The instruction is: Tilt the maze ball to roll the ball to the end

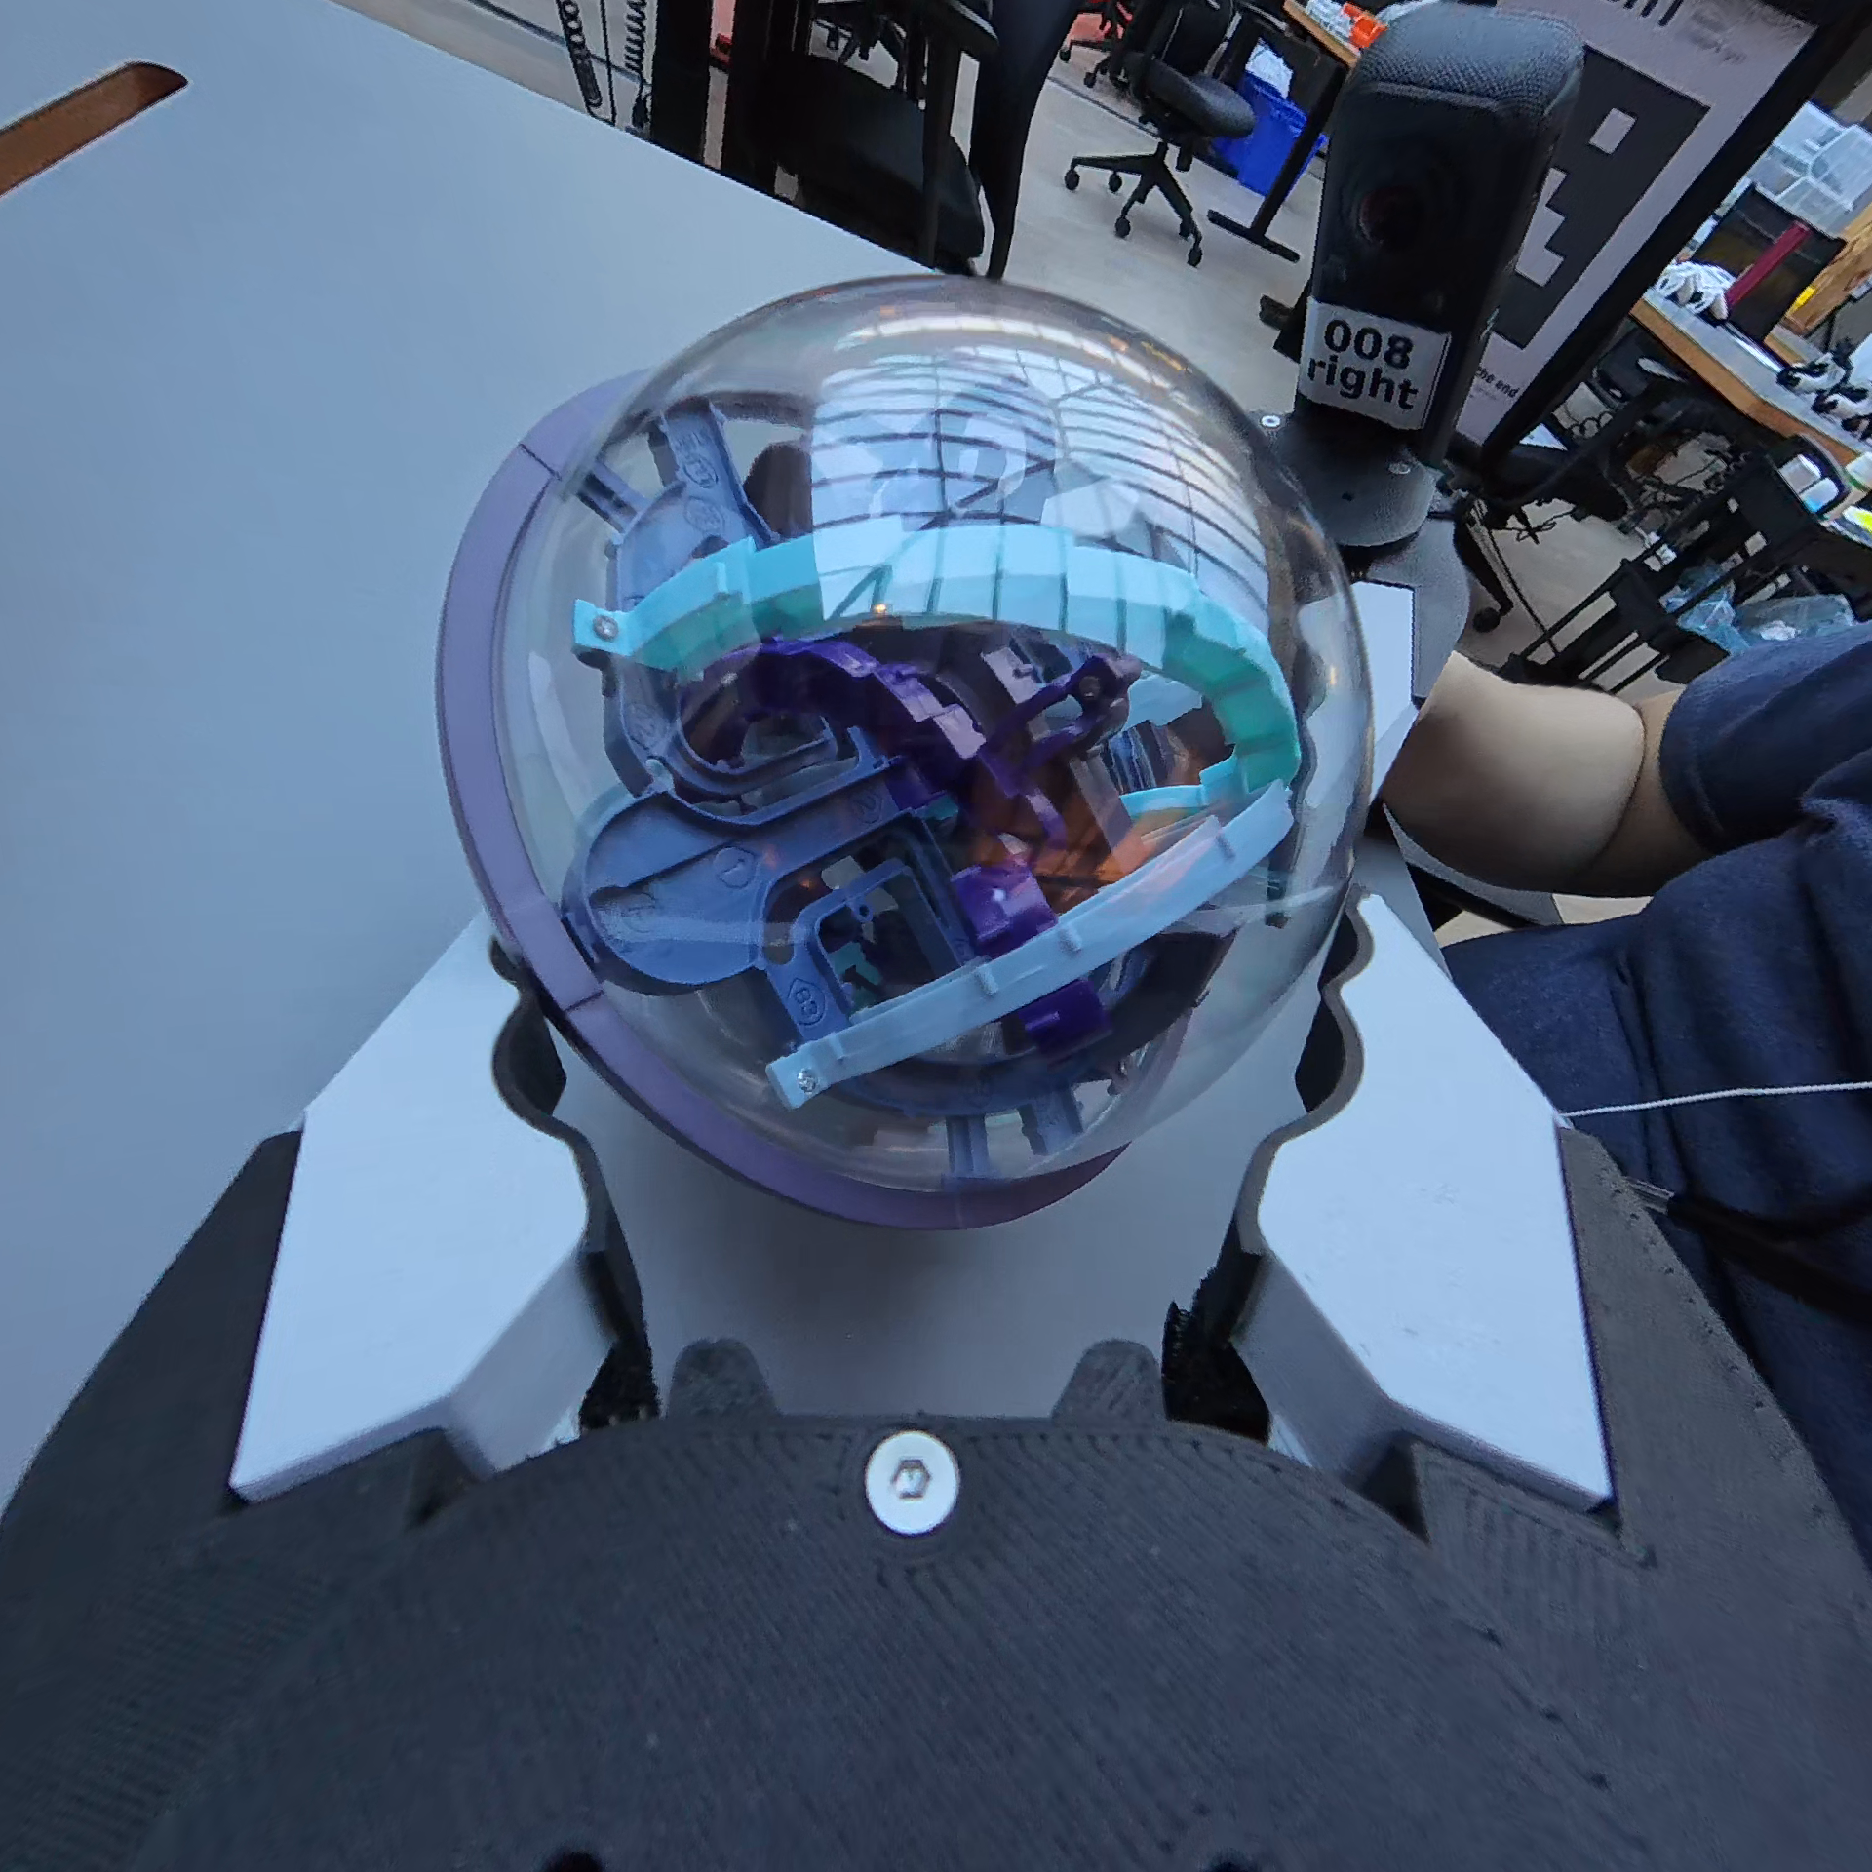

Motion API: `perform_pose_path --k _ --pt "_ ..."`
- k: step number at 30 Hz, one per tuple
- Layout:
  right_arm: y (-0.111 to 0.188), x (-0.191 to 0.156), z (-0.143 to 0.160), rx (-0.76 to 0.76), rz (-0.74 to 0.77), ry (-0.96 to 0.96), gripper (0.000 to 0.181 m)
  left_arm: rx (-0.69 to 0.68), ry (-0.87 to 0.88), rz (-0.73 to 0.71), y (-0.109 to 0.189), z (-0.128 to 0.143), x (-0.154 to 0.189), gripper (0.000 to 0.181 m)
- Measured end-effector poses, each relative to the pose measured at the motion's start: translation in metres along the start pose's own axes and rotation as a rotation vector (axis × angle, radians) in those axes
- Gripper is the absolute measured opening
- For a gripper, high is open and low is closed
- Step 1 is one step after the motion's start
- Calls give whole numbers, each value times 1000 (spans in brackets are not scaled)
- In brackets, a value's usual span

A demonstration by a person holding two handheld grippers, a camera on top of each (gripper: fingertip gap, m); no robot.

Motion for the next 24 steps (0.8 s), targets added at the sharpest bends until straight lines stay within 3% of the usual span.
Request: perform_pose_path --k 24 --pt "-6 1 -1 40 -6 -8 140 97 33 70 -2 7 -8 151"
Point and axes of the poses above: each gripper's, where its closed fingertips meet, y back along the fingers, z out of its underside, x = y × z across the jaws, the point moved 8 cm from there along y, back along the fingers, and after that the axes turned 10 degrees about z, right-handed, at the moved point
